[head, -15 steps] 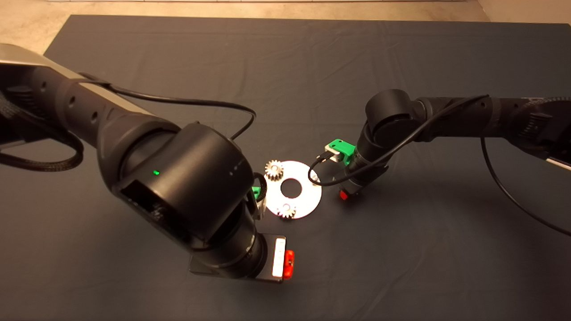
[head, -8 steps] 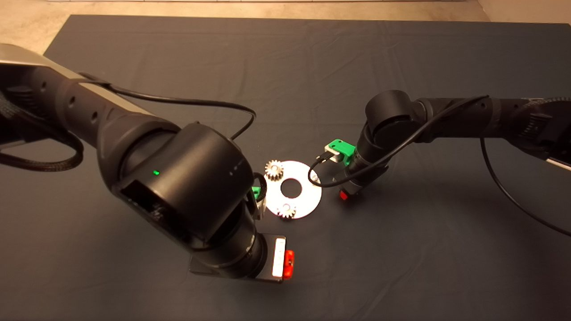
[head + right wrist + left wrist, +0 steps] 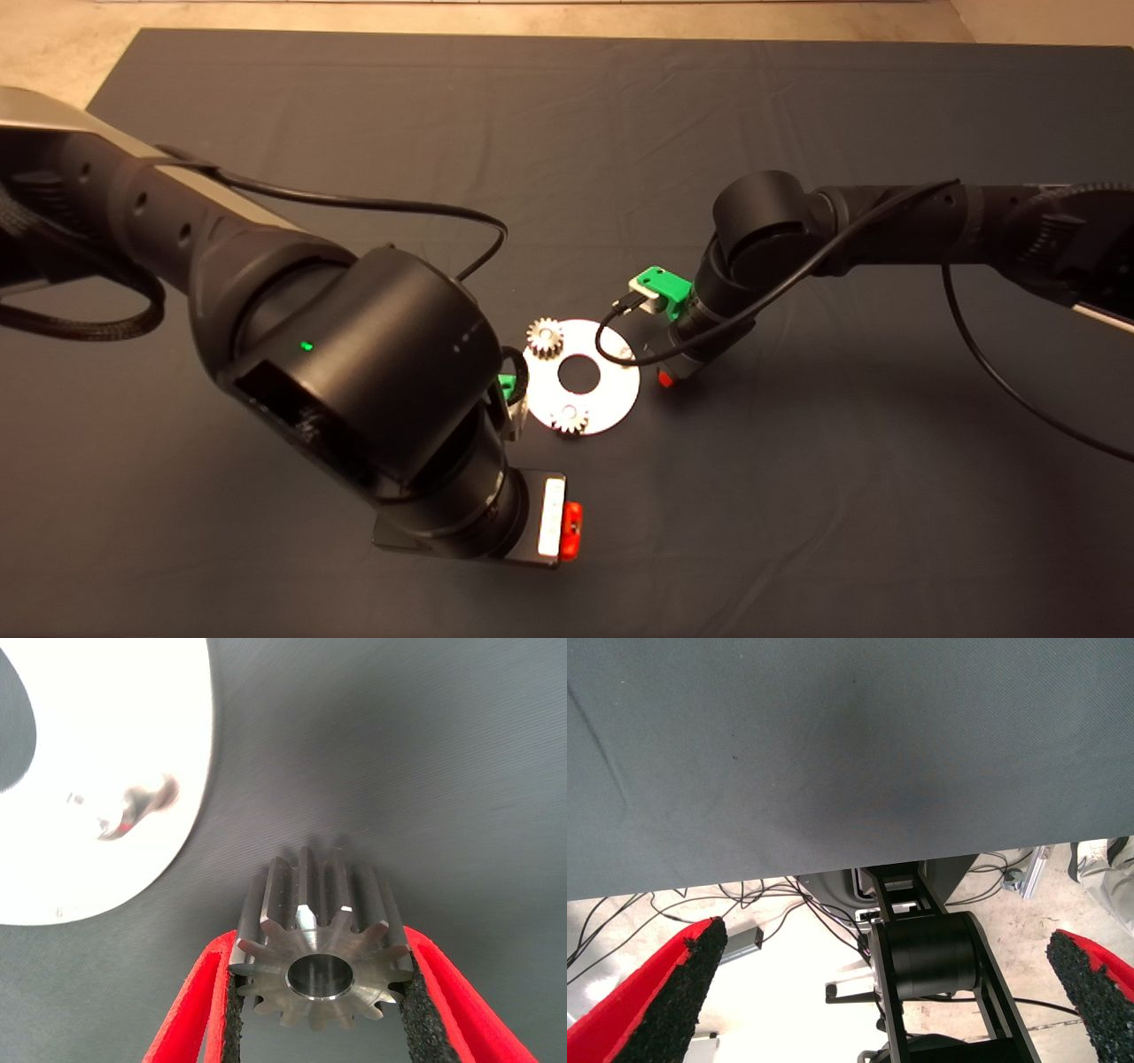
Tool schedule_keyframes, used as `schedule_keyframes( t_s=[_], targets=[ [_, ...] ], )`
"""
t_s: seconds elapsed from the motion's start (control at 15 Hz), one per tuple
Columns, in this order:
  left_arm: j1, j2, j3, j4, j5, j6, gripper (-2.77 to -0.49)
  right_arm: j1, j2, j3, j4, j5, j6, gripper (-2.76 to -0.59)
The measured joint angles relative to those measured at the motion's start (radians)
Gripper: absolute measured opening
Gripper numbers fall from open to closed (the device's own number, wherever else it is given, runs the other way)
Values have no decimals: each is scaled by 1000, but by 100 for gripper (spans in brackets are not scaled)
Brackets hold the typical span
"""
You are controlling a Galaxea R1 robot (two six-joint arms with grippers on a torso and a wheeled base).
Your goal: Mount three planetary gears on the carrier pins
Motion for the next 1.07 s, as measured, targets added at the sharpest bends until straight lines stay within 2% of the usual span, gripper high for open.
schedule_keyframes(
  t_s=[0.13, 0.4, 0.53, 1.07],
  targets=[
    [0, 0, 0, -1, 0, 0, -64, 25, 3, -4, 1, -2, 0, -236],
    [0, 0, 0, -4, 0, 0, -64, 50, 14, -6, 11, 0, 1, -236],
    [0, 0, 0, -4, 0, 0, -64, 65, 24, -16, 13, -4, 5, -236],
    [0, -3, 0, -4, 0, 0, -64, 69, 111, -131, 92, -1, 26, -236]
  ],
)
